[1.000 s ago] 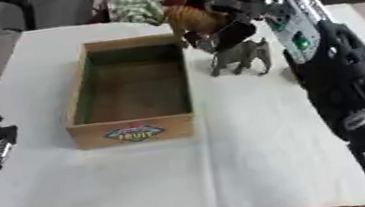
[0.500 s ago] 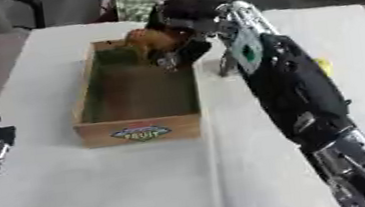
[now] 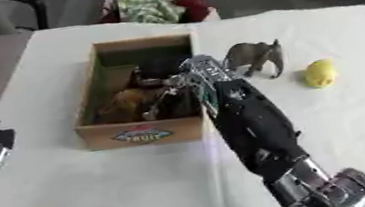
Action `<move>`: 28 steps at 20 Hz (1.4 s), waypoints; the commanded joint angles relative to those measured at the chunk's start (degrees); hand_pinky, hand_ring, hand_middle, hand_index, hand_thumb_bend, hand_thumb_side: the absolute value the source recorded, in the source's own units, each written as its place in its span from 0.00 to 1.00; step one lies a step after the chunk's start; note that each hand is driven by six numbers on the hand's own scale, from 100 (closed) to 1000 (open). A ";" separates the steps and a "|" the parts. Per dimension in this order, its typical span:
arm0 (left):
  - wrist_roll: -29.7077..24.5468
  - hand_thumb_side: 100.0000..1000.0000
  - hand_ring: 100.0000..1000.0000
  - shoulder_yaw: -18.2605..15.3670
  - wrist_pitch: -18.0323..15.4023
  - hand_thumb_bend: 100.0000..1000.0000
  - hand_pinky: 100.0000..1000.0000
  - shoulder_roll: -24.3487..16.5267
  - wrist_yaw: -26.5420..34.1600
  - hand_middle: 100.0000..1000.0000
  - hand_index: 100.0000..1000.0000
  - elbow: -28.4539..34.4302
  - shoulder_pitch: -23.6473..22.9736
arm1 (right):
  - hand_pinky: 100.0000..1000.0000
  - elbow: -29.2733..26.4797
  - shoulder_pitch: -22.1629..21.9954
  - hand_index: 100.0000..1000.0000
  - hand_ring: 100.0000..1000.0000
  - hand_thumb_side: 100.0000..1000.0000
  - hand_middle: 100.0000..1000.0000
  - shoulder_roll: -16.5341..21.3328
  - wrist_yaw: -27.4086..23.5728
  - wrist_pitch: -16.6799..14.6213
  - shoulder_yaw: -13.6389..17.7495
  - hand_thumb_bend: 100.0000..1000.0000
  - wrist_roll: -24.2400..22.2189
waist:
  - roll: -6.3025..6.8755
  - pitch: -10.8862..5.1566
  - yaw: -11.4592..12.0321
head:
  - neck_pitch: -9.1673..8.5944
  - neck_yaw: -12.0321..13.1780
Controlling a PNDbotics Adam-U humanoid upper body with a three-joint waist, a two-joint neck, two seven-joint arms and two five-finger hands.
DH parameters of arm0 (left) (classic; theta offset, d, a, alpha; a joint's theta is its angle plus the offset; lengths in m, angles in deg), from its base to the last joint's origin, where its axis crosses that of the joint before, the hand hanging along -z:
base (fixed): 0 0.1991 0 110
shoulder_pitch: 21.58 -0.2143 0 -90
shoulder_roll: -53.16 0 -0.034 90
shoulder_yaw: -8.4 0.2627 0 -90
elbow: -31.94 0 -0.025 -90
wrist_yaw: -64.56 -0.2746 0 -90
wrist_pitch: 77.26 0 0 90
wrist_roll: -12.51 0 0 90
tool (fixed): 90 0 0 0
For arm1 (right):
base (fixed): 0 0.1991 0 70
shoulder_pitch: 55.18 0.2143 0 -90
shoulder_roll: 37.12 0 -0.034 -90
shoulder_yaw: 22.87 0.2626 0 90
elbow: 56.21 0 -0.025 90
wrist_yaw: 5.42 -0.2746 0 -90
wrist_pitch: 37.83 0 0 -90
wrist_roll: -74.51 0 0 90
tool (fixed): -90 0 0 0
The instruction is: Pick up objects on the table and place them in the box.
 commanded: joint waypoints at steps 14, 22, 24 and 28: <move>-0.11 0.00 0.43 -0.20 0.00 0.25 0.72 -0.77 0.03 0.38 0.58 0.74 -0.23 | 0.83 -4.41 3.92 0.95 0.89 0.40 0.91 4.10 -3.34 -4.34 2.27 0.15 -5.18 | -0.03 -1.59 -0.95 | -0.07 0.31; 0.06 0.00 0.43 -0.35 0.01 0.25 0.72 -1.03 -0.09 0.38 0.58 0.61 -0.58 | 0.84 -6.82 5.48 0.95 0.90 0.41 0.90 9.12 -10.78 -5.58 2.06 0.15 -7.09 | -0.35 -2.05 -1.64 | 0.08 0.84; 0.15 0.00 0.43 -0.43 0.01 0.25 0.72 -1.09 -0.12 0.38 0.58 0.60 -0.68 | 0.84 -7.57 5.37 0.94 0.90 0.42 0.90 10.98 -12.36 -4.99 2.33 0.15 -7.42 | -0.39 -2.13 -1.90 | 0.11 1.06; 0.37 0.00 0.43 -0.63 0.03 0.25 0.72 -1.23 -0.26 0.38 0.58 0.53 -1.02 | 0.84 -8.39 4.70 0.94 0.89 0.41 0.89 15.24 -14.37 -2.71 3.82 0.15 -7.45 | -0.48 -2.26 -2.61 | 0.16 1.56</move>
